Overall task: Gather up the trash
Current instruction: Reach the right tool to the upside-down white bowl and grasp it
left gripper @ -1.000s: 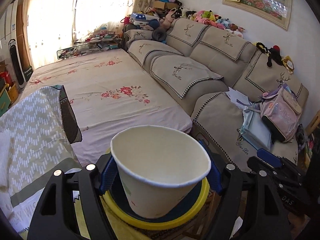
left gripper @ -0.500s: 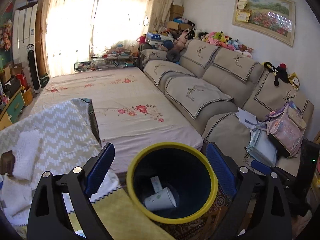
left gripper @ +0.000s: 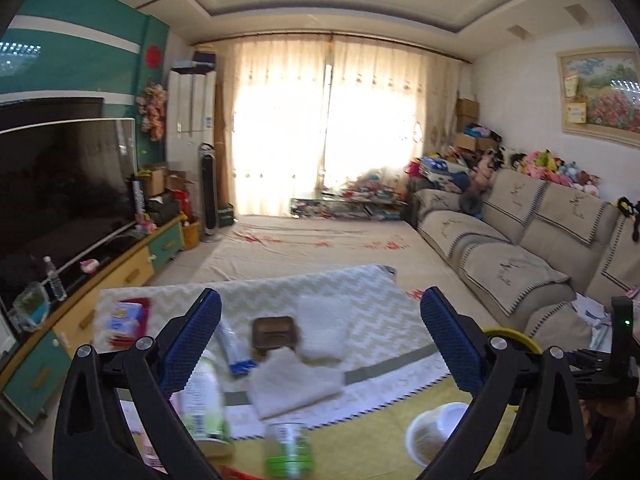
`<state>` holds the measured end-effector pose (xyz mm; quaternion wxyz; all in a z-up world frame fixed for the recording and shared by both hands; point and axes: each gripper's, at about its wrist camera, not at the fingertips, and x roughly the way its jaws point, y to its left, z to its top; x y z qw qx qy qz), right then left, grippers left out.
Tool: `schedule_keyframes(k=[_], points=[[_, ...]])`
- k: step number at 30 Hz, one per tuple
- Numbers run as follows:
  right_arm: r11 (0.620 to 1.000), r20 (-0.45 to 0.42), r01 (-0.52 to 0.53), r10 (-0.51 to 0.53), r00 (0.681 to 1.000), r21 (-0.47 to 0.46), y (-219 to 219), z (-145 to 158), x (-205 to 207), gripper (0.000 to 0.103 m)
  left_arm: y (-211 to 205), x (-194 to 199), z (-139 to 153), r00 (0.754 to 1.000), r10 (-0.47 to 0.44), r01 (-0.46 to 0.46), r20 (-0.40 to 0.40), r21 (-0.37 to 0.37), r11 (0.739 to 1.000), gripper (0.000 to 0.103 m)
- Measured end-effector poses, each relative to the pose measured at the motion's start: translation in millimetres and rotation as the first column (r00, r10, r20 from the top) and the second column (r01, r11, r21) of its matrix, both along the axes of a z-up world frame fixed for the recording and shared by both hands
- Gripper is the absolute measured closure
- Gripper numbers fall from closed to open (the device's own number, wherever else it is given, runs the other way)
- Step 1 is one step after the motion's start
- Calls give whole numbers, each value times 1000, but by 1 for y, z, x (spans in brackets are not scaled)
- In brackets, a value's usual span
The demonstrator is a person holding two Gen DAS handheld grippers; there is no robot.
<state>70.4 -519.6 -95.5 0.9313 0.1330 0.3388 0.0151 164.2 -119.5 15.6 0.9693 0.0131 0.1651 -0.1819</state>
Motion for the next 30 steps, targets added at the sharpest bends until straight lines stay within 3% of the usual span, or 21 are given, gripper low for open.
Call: schedule_keyframes(k=[4, 11, 16, 24, 30], points=[[989, 12, -143, 143, 990, -26, 52, 0, 13, 30, 69, 21, -9, 990, 137, -137, 13, -21, 990, 5], [964, -80, -228, 219, 973, -137, 114, -23, 36, 22, 149, 70, -52, 964, 265, -265, 16, -36, 964, 5], [963, -138, -223, 203, 969, -151, 120, -39, 41, 22, 174, 86, -81, 982, 188, -189, -25, -115, 975, 5], [962, -176, -218, 188, 966, -165, 126, -56, 48, 23, 168, 76, -86, 996, 83, -86, -28, -162, 983, 5], [966, -161, -202, 177, 971, -158, 123, -55, 49, 26, 154, 77, -93, 996, 34, -41, -78, -100, 994, 5]])
